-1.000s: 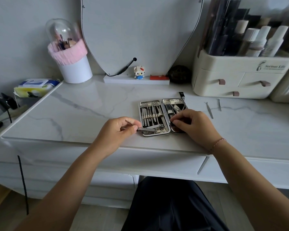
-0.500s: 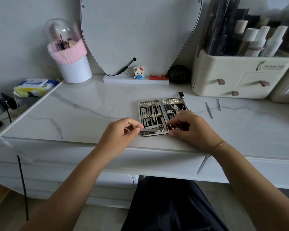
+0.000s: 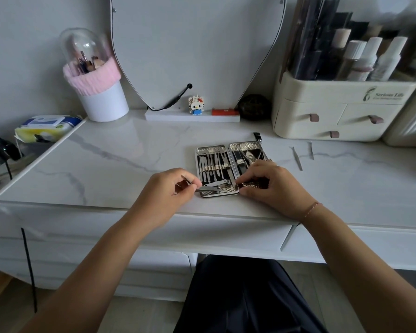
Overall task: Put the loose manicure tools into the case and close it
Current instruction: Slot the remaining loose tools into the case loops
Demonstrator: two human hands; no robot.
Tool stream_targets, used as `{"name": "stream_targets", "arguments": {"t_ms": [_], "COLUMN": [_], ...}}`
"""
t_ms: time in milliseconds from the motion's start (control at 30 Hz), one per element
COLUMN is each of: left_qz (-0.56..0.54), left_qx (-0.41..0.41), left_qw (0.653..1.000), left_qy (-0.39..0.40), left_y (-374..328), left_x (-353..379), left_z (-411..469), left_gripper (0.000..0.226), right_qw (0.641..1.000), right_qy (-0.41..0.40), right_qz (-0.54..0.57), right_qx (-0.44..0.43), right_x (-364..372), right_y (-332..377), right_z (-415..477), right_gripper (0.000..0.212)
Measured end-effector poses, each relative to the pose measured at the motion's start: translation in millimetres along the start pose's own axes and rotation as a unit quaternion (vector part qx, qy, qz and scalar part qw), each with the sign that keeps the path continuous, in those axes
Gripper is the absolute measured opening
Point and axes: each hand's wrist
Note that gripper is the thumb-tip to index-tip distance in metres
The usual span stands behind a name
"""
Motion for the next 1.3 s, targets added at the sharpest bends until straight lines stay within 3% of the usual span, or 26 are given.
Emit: {"name": "stream_targets", "arguments": {"t_ms": [467,633,900,1167,1300], "left_qz": [-0.074,-0.106,-0.024,-0.043,-0.113], "left_qx": [-0.01,0.003,0.09,0.027,-0.009], "left_qw": [0.997,0.994,0.989,0.987,0.981], "left_qy": [0.011,0.027,0.114,0.153,0.159], "left_y": [9.9,14.3,9.0,7.6,7.7], "left_x": [1.0,-0.8,-14.2,-11.6,-9.2], "left_z": [-1.3,-4.0,7.3,30.8,39.4], "left_gripper": [0.017,0.031,0.027,0.03,0.029], "right_qw": [1.0,1.0,1.0,1.0,1.0], "right_qy": [0.0,0.002,0.003,0.006,0.005], "right_qz": [0.007,0.011,0.013,0.009,0.014], "right_qx": [0.002,0.001,-0.001,0.006,0.007], "right_x": [0.5,0.4,0.1,0.8,0.7], "right_y": [-1.9,-2.5,-1.7,-2.7,-1.3], "right_z": [0.5,0.8,1.2,2.3,2.3], "right_gripper": [0.015,0.014,0.015,0.014,0.015]}}
Point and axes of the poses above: each hand's wrist, its own z-axis towards the middle knuckle, its own x-axis out of the palm, y = z × x, and after that the axes turned 2 degrees about -y, right-handed
